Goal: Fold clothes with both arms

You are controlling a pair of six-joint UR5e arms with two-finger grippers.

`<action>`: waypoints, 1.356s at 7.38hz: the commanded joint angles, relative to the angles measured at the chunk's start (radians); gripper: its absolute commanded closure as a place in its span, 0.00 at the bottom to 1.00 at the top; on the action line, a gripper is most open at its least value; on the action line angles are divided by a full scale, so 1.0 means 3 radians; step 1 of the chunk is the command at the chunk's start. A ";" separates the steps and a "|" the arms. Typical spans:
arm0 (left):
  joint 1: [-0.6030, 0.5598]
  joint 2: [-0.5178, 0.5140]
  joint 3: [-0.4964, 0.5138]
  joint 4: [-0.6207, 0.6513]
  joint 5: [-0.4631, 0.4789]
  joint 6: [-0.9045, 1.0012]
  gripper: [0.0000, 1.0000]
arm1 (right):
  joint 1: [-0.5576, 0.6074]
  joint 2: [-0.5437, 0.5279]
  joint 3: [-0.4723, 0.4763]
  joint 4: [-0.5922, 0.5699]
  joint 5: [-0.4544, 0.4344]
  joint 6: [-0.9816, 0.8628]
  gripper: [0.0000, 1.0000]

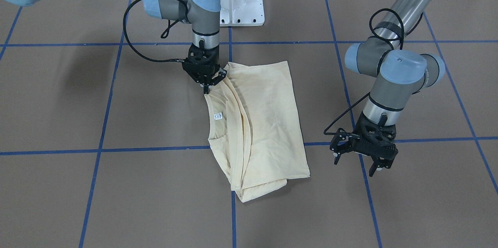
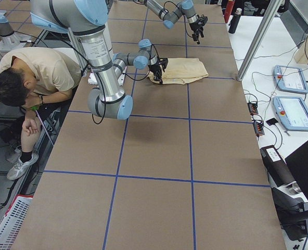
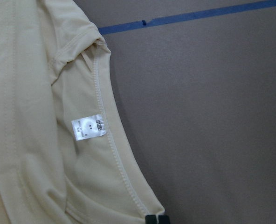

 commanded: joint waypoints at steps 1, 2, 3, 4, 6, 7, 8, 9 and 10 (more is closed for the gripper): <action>0.0000 0.0015 -0.0021 0.0000 0.0000 -0.0002 0.00 | -0.0142 -0.0022 0.0086 -0.0048 -0.0151 0.0046 1.00; 0.0000 0.0015 -0.0022 0.0000 0.0000 -0.0002 0.00 | -0.0208 -0.0057 0.0172 -0.0054 -0.0192 0.0077 1.00; 0.0000 0.0015 -0.0027 0.0000 0.0000 -0.0002 0.00 | -0.0260 -0.0063 0.0269 -0.0155 -0.0223 0.0082 1.00; 0.0000 0.0020 -0.0027 0.0000 0.0000 -0.0002 0.00 | -0.0280 -0.0068 0.0331 -0.0237 -0.0228 0.0087 1.00; 0.0000 0.0020 -0.0027 0.0000 0.0000 -0.0002 0.00 | -0.0286 -0.0078 0.0332 -0.0238 -0.0223 0.0082 0.85; 0.0005 0.0015 -0.0027 0.0000 0.0000 0.0003 0.00 | -0.0291 -0.0104 0.0342 -0.0238 -0.0218 0.0036 0.01; 0.0005 0.0015 -0.0027 0.0000 0.0000 0.0003 0.00 | -0.0265 -0.0089 0.0413 -0.0248 -0.0182 0.0006 0.00; 0.0005 0.0015 -0.0027 0.0000 0.0000 0.0003 0.00 | -0.0144 0.0038 0.0408 -0.0359 -0.0101 -0.0142 0.00; 0.0005 0.0015 -0.0027 0.0000 0.0000 0.0003 0.00 | -0.0041 0.0216 0.0383 -0.0548 -0.0055 -0.0229 0.00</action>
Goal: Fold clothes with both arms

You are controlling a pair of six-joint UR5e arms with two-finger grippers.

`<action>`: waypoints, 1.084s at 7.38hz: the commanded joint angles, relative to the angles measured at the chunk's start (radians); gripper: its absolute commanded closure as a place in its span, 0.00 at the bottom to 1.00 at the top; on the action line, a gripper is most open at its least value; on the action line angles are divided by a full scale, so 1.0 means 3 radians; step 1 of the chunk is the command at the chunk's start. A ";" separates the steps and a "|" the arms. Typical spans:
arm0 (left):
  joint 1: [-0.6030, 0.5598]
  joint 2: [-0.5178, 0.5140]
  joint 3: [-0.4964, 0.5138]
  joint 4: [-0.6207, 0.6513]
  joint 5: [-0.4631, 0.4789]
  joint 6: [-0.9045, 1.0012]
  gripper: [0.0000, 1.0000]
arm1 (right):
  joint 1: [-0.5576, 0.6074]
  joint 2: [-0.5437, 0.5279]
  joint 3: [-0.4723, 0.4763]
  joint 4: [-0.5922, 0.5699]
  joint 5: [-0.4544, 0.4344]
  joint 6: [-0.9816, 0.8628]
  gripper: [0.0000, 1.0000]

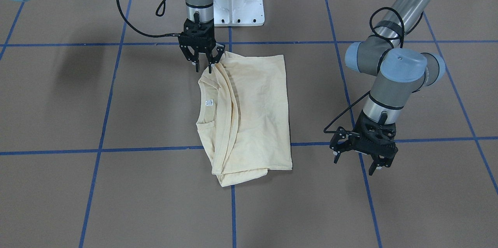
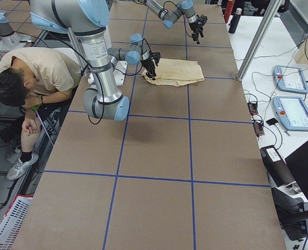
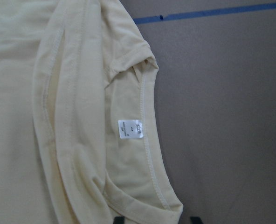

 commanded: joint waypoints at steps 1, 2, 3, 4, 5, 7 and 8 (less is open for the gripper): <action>0.0000 0.0000 0.0000 0.0000 0.0000 0.0000 0.00 | 0.0167 0.0320 -0.0118 -0.0176 0.0067 -0.0218 0.00; 0.0000 0.0000 0.0000 0.0000 0.0000 0.0000 0.00 | 0.0228 0.0631 -0.0493 -0.0171 0.0087 -0.0229 0.00; 0.0005 0.0000 0.0000 0.0000 0.0000 0.0000 0.00 | 0.0284 0.0917 -0.0892 -0.0161 0.0174 -0.0229 0.00; 0.0000 0.0000 -0.0005 0.0000 0.0000 0.0000 0.00 | 0.0310 0.1133 -0.1184 -0.0146 0.0200 -0.0224 0.00; 0.0005 0.0000 -0.0010 0.0000 0.0000 0.0000 0.00 | 0.0326 0.1246 -0.1370 -0.0146 0.0210 -0.0249 0.01; 0.0005 0.0005 -0.0010 0.0000 0.0000 0.0000 0.00 | 0.0331 0.1258 -0.1540 -0.0156 0.0210 -0.0830 0.23; 0.0005 0.0000 -0.0010 0.0000 0.0000 0.0000 0.00 | 0.0326 0.1258 -0.1626 -0.0166 0.0220 -0.0944 0.25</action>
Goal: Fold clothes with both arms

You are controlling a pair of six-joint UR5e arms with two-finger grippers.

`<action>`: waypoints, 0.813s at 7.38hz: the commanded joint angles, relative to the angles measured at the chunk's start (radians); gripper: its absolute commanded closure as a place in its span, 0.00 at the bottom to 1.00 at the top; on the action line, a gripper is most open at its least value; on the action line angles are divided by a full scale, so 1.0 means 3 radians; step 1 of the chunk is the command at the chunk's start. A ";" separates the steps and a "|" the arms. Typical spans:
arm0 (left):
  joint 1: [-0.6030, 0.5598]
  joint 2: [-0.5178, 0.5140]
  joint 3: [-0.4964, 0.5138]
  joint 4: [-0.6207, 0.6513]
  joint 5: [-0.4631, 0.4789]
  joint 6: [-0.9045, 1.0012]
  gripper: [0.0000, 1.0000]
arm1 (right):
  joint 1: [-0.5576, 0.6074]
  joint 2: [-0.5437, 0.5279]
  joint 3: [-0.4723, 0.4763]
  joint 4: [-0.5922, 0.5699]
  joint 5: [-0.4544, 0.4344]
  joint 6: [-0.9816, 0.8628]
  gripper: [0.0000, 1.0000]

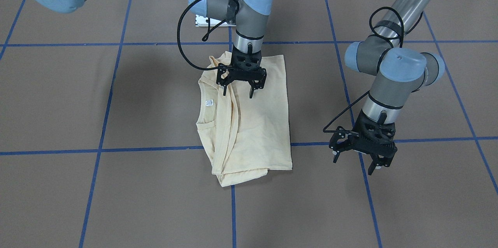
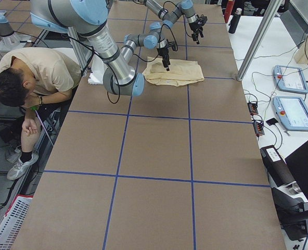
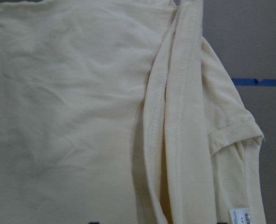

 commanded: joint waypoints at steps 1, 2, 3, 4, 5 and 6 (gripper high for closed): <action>0.0000 0.0003 0.0005 0.0000 0.0000 0.0000 0.00 | 0.0009 0.0010 -0.0132 -0.0025 0.0085 -0.0369 0.28; 0.0005 0.0004 0.0005 0.0000 0.0000 0.0000 0.00 | 0.0024 0.0005 -0.0127 -0.0046 0.0121 -0.0503 0.31; 0.0005 0.0004 0.0005 0.0000 0.0000 0.0000 0.00 | 0.0029 0.0005 -0.0122 -0.0162 0.0132 -0.0666 0.31; 0.0005 0.0004 0.0005 0.0000 0.0000 0.0000 0.00 | 0.0050 -0.0010 -0.0112 -0.0255 0.0132 -0.0789 0.31; 0.0005 0.0004 0.0005 0.0000 0.0000 0.0000 0.00 | 0.0075 -0.0046 -0.0076 -0.0377 0.0132 -0.0912 0.31; 0.0005 0.0004 0.0005 0.0000 0.0000 0.0000 0.00 | 0.0116 -0.0157 0.0086 -0.0576 0.0132 -0.1100 0.31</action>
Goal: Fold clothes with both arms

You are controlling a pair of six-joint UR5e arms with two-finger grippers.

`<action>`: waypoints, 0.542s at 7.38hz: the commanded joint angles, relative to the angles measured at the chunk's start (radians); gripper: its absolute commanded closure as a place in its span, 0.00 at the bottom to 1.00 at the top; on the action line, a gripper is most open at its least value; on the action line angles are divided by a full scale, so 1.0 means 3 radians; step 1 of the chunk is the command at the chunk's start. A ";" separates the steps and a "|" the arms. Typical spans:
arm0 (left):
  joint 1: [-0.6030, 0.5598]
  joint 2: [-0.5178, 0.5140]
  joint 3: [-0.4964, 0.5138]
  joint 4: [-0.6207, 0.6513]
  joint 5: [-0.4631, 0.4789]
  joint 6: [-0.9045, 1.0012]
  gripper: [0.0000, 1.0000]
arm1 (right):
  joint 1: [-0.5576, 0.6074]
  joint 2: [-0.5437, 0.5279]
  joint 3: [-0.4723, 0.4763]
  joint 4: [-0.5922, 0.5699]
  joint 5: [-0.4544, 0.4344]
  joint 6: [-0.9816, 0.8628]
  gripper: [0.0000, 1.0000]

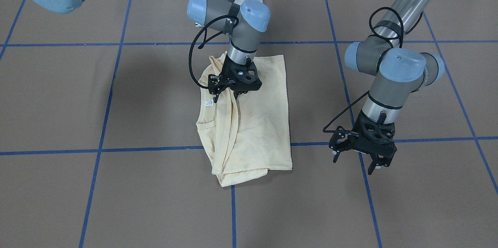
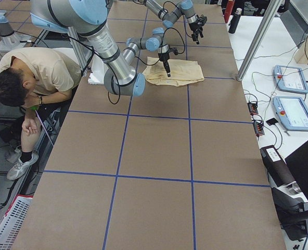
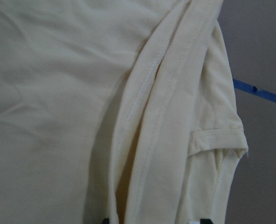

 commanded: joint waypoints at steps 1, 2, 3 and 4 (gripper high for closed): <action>0.0000 0.0000 0.0000 0.0000 0.0000 0.0000 0.00 | 0.0098 -0.0429 0.0609 -0.0423 0.0006 -0.0378 0.31; 0.0000 0.0000 0.0000 0.0000 0.0000 0.0000 0.00 | 0.0155 -0.0913 0.1256 -0.0582 0.0006 -0.0577 0.32; 0.0000 0.0000 0.0000 0.0000 0.0000 0.0000 0.00 | 0.0170 -0.1318 0.1688 -0.0604 0.0001 -0.0625 0.31; 0.0000 0.0000 0.0000 0.0000 0.0000 0.0000 0.00 | 0.0171 -0.1327 0.1753 -0.0589 -0.0004 -0.0559 0.30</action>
